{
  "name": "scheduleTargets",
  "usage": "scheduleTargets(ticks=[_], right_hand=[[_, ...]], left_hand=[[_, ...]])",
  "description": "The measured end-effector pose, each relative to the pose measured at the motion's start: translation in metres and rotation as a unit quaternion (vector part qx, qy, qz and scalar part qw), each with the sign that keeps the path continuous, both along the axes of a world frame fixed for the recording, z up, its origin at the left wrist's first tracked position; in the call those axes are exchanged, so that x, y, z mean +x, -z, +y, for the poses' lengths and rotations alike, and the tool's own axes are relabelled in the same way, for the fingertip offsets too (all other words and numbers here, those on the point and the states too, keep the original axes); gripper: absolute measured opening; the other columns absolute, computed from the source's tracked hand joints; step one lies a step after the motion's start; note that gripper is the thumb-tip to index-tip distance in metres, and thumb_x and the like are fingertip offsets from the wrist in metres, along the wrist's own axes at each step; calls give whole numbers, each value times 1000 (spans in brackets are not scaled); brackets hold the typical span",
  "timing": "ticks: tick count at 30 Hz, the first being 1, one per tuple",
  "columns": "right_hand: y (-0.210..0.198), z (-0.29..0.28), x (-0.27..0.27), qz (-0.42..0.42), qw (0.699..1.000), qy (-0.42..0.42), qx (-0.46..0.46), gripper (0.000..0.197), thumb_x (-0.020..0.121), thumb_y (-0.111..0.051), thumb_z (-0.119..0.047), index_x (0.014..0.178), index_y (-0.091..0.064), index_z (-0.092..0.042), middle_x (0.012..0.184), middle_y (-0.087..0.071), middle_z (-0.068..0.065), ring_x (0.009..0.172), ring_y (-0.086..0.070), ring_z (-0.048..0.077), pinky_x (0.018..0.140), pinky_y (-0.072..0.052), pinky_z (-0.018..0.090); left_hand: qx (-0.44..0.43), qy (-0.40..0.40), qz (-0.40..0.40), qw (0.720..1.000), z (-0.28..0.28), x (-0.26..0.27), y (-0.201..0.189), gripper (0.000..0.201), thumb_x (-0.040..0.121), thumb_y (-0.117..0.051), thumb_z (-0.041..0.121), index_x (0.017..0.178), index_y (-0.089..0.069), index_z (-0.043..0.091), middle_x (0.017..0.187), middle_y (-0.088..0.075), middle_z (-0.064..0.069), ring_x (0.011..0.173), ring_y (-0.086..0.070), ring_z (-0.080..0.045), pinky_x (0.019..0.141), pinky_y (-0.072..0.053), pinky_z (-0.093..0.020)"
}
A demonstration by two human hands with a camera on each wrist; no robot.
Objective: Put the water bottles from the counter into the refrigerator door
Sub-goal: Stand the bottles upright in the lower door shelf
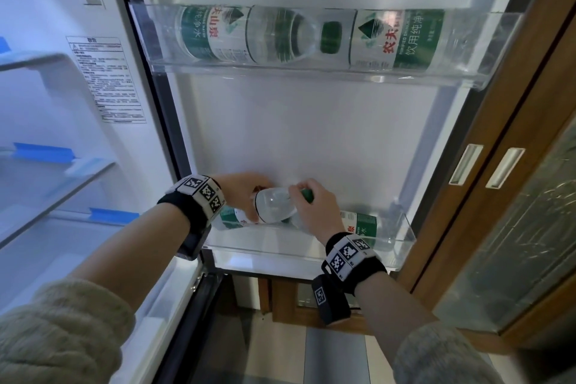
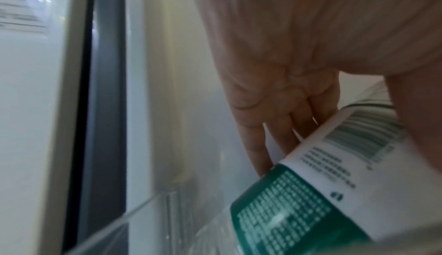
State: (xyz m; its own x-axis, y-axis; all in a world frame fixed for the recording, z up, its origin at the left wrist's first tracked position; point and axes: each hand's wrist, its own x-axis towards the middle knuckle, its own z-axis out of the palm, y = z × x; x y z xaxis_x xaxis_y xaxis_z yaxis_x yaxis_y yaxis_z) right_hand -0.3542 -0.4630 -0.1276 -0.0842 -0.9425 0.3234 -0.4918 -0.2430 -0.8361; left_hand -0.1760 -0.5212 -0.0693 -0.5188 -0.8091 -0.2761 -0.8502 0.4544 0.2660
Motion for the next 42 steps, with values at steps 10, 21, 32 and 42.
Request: scheduleTargets(ticks=[10,21,32,42], right_hand=[[-3,-1,3,27,988,-137,72,47,88,-64,-42,128,-47,-23,113,-58,-10,92,-59,6,72,-49,20],[-3,-11,25,128,966,-154,164,61,88,-65,-40,139,-41,-16,126,-57,3,100,-57,14,86,-45,27],[-12,-15,80,83,981,-146,100,25,82,-67,-15,103,-58,-23,91,-67,-6,87,-64,15,73,-51,25],[4,-21,73,45,986,-96,133,60,62,-88,-30,109,-53,-18,104,-67,-4,96,-65,17,88,-53,41]], left_hand=[[76,-55,312,946,-1,33,4,53,75,-74,-3,118,-56,21,119,-65,-1,113,-60,-17,101,-45,-36],[214,-118,475,846,0,56,25,56,83,-56,-17,131,-50,11,125,-62,-14,115,-62,-23,84,-57,-28],[-42,-147,444,883,13,49,44,41,75,-80,22,111,-63,16,102,-71,4,91,-68,-3,86,-57,-31],[-84,-193,480,852,21,59,60,65,71,-80,34,129,-52,22,116,-67,8,108,-63,-7,100,-50,-38]])
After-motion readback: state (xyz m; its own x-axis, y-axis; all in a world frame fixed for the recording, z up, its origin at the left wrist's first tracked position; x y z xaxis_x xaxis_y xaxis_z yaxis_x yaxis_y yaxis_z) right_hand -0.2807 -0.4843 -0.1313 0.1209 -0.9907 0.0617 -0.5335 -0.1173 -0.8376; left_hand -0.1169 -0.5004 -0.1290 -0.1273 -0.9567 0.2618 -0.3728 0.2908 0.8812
